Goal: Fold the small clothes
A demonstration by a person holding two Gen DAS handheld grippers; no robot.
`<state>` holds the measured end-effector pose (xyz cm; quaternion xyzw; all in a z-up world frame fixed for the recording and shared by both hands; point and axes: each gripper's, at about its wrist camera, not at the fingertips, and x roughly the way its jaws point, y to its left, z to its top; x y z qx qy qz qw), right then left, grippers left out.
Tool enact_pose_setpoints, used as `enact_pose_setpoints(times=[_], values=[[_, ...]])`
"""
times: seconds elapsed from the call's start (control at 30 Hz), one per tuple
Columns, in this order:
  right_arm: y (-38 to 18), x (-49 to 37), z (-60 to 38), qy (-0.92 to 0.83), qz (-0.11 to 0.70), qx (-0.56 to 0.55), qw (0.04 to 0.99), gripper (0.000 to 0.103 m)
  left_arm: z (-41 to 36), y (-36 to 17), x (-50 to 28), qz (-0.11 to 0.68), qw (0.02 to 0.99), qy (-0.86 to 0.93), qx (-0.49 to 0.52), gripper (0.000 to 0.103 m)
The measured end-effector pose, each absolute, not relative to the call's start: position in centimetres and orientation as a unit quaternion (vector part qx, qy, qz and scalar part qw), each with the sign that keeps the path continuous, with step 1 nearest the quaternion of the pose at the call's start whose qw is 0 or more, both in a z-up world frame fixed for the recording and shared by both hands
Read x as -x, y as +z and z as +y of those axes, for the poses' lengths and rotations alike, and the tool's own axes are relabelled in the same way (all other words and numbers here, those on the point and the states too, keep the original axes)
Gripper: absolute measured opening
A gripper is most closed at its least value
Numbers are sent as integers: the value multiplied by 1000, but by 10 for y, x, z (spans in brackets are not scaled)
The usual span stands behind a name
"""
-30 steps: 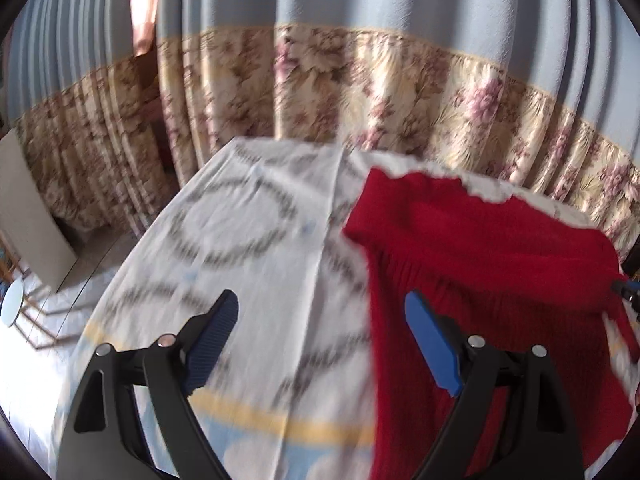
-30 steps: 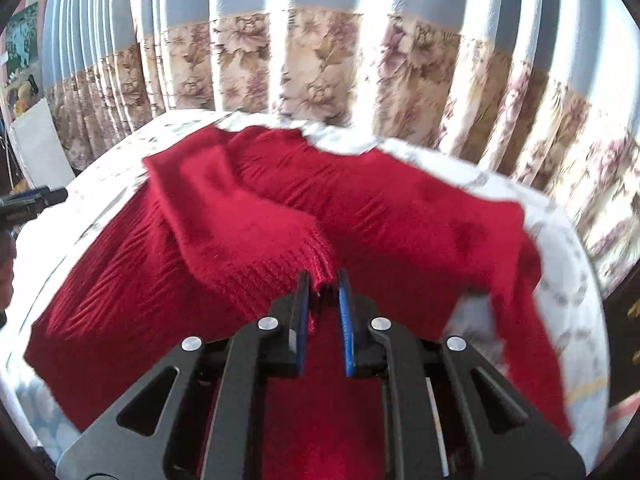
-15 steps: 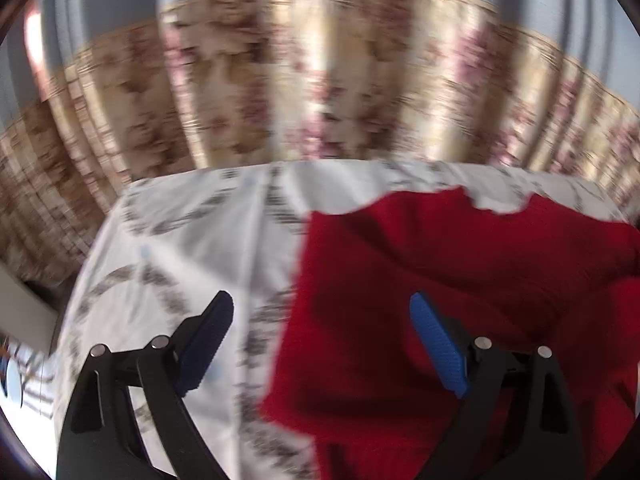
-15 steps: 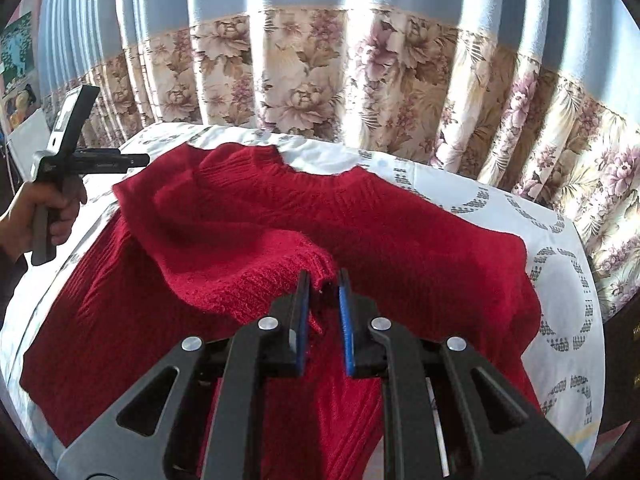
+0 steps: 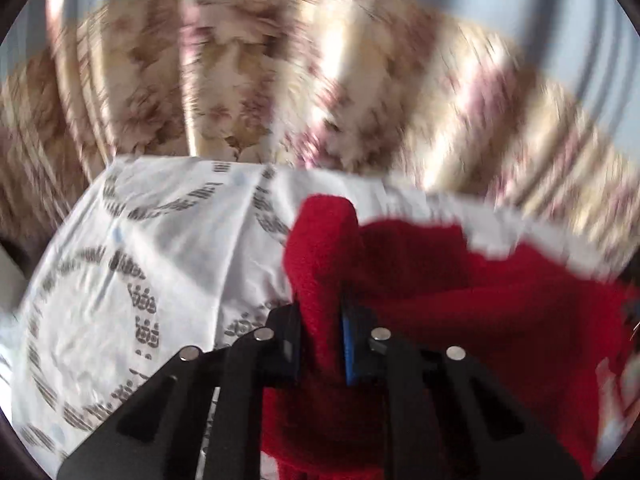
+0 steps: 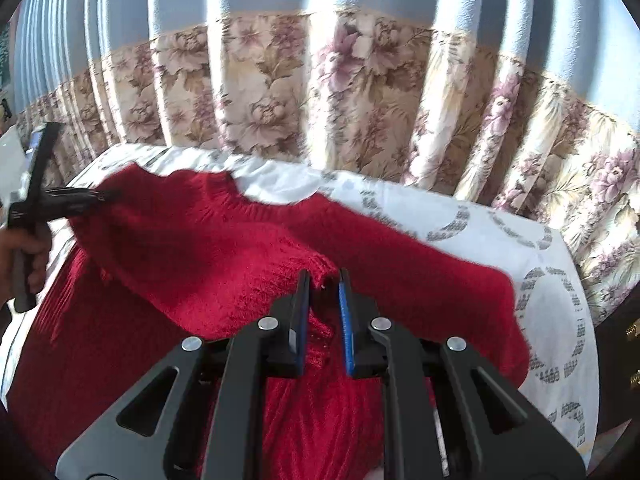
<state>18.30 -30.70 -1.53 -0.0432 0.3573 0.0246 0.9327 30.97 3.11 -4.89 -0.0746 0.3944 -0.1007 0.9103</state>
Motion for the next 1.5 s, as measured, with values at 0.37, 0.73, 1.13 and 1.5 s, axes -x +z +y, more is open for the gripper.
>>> enact_pose_setpoints(times=[0.37,0.73,1.13,1.5], values=[[-40,-249,-350,-6,431,10,902,13,46,-68,-318,429,896,-56,105,90],[-75,-285,-327,55,473,-110,872,53,45,-81,-314,431,895,-48,104,91],[-63,-273,-311,51,434,-46,898,5,32,-80,-311,433,895,-58,88,91],[-77,-274,-355,-44,449,-6,892,6,22,-94,-323,460,886,-24,54,102]])
